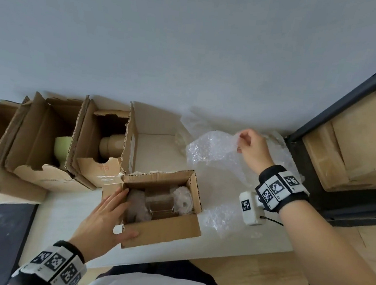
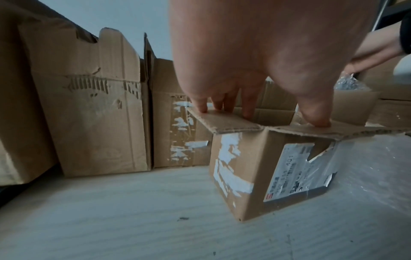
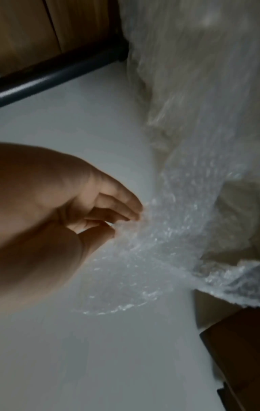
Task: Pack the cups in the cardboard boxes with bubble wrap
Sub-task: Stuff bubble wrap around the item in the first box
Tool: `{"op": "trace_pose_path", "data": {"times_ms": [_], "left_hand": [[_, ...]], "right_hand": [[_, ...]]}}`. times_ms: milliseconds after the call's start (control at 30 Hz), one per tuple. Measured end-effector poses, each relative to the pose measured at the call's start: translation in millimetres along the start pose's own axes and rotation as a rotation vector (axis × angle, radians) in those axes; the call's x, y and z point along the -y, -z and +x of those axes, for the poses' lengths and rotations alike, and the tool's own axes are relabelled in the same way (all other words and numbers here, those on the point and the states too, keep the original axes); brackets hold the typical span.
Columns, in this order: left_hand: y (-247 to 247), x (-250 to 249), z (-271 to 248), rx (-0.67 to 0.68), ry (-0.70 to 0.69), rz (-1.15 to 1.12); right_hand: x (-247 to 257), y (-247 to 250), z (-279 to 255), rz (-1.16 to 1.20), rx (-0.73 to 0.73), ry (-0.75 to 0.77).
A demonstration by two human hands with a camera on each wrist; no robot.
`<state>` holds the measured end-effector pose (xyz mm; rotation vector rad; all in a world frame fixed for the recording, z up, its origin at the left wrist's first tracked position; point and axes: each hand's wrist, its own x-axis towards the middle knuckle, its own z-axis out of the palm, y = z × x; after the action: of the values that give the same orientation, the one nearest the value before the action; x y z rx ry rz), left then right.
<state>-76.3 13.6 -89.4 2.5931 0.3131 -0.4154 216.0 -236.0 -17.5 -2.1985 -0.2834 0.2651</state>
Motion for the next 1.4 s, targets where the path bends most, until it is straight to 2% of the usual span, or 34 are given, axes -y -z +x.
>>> {"op": "trace_pose_path", "data": {"times_ms": [167,300,367,467,567,667,733,833,900,1000,1067,1133,1233,1400], "left_hand": [[29.1,-25.2,0.5,-0.029,0.009,-0.171],[85.5,-72.2,16.1,-0.304,-0.147,-0.319],[114.3,-100.1,29.8,-0.391,-0.194,-0.356],[148.5,-138.1,51.4,-0.495,-0.25,-0.355],[172.6,-155.7,64.7,-0.62,-0.285,-0.336],[196.9,-153.3,67.7,-0.716,-0.282,-0.435],[214.0,-146.9,66.4,-0.673,-0.266,-0.613],[239.4,-137.8,55.5,-0.552,-0.247,-0.89],[253.3,-133.2,45.4,-0.471,-0.256,-1.004],[269.9,-127.0,33.7,-0.403,-0.287,-1.134],[276.1,-123.5,28.8,-0.376,-0.3,-1.164],[279.7,-117.4,24.3,-0.365,-0.307,-1.159],[282.3,-99.5,16.9,-0.371,-0.325,-1.122],[265.1,-69.5,0.2,-0.318,-0.38,-0.971]], "right_hand": [[50.7,16.6,-2.5,-0.098,-0.023,0.282],[103.0,25.6,-11.3,-0.145,0.017,0.499],[126.4,26.5,-17.8,-0.129,0.066,0.579],[153.9,22.6,-29.4,-0.116,0.156,0.637],[168.7,19.3,-39.7,-0.076,0.217,0.662],[170.2,31.6,-44.3,0.125,0.293,0.551],[162.6,47.2,-43.0,0.265,0.362,0.465],[150.7,59.4,-42.0,0.354,0.375,0.417],[146.1,54.9,-41.8,0.399,0.388,0.366],[139.4,32.7,-39.3,0.361,0.499,0.281],[137.4,11.7,-40.2,0.215,0.512,0.288],[136.8,-1.0,-37.0,0.158,0.409,0.292],[138.9,0.2,-27.2,0.298,0.295,0.209],[145.6,12.9,-18.6,0.272,0.195,0.254]]}}
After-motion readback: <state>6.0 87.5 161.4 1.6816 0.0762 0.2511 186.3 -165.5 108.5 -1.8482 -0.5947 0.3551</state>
